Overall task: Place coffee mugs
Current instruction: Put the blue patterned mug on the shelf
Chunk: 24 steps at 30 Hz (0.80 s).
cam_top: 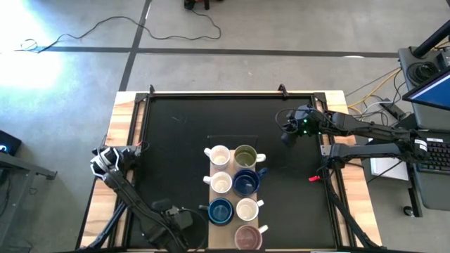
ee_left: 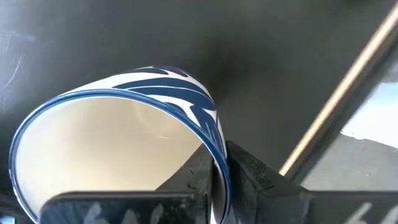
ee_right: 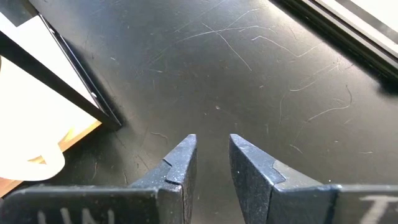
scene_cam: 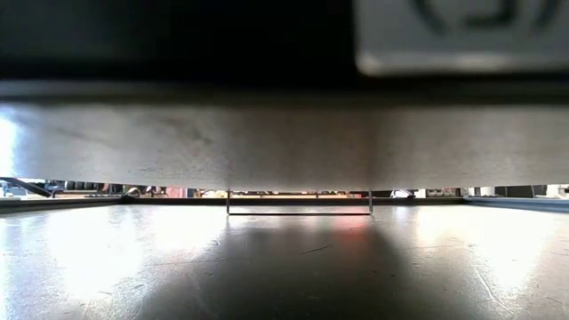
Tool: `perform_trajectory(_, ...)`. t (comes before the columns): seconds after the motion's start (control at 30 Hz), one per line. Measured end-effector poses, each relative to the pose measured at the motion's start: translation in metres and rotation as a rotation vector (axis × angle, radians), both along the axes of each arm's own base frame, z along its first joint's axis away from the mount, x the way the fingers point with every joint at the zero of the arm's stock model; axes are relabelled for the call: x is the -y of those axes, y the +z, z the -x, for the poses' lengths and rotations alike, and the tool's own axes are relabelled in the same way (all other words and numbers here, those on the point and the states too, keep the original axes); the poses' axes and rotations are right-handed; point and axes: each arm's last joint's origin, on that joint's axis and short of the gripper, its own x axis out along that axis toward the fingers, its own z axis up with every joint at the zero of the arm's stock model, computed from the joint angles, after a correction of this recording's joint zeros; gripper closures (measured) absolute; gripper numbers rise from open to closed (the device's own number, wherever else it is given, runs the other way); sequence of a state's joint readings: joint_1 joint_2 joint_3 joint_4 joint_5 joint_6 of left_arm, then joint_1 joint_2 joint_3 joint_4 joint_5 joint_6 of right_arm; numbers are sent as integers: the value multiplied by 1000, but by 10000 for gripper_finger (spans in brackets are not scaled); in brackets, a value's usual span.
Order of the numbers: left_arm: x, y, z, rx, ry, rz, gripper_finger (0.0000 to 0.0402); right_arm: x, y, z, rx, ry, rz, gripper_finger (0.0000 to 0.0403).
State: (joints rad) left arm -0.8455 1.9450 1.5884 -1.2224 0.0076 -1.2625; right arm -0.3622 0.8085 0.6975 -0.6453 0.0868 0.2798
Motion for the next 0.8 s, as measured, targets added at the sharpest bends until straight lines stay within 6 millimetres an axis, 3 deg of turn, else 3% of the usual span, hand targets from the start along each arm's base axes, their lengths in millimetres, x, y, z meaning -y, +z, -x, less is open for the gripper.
perform_trajectory(0.4,4,23,-11,75,-123,50,393,0,0,0,0,0,0,319)
perform_trajectory(0.8,-1,49,-36,224,-132,102,393,0,0,0,0,0,0,319)
